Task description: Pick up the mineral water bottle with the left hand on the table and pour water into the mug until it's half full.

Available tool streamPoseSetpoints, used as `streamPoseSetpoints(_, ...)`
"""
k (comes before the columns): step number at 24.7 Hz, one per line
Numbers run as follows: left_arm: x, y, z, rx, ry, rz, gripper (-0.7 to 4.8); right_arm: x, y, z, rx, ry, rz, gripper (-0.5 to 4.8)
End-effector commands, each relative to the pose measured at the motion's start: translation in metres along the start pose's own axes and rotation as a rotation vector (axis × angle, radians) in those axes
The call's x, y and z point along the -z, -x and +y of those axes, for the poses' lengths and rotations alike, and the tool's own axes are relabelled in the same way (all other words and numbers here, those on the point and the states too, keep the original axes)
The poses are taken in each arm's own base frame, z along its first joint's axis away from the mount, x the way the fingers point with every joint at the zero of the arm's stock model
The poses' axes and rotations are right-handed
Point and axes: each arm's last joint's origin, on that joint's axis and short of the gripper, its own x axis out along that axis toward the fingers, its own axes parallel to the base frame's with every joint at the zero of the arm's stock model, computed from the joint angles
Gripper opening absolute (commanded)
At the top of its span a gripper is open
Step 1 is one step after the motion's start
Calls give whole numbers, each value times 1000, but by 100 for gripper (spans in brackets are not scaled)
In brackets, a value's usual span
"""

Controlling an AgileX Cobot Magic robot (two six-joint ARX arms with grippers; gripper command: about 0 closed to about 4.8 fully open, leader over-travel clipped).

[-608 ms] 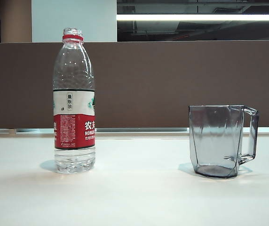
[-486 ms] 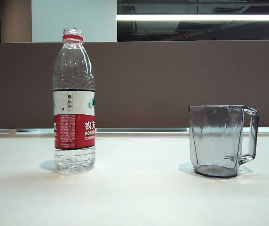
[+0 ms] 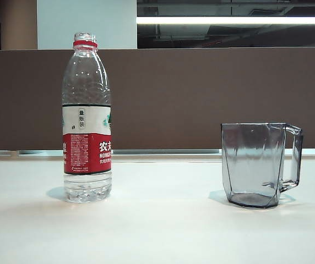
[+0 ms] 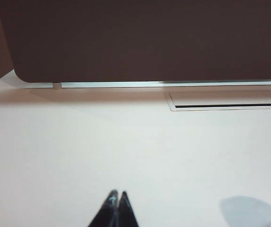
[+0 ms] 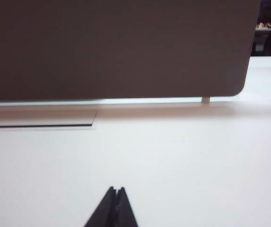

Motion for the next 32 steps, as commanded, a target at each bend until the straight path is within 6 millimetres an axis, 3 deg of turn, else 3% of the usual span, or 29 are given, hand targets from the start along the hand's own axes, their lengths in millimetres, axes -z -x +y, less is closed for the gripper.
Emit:
streamPoseSetpoints(1,-4,0,1,-14,-1,-19,-5,-1,0,1,-27,0,-13,-1)
streamPoseSetpoints(9,-22,4,1,-13,25,-72,-5,-33,6,0,-35,-12,-65,-1)
streamPoseSetpoints(12,-35,9,0,-5,68,-70,-5,-60,11,1,-58,-14,-70,-2)
streamPoseSetpoints(17,-47,7,0,3,68,-42,-5,-78,7,7,-129,-15,-39,-2)
streamPoseSetpoints(26,-69,-18,-6,147,77,83,-5,-93,-8,29,-310,-12,46,-2)
streamPoseSetpoints(32,-71,-38,-28,315,71,106,-5,-90,-8,44,-391,-4,87,-2)
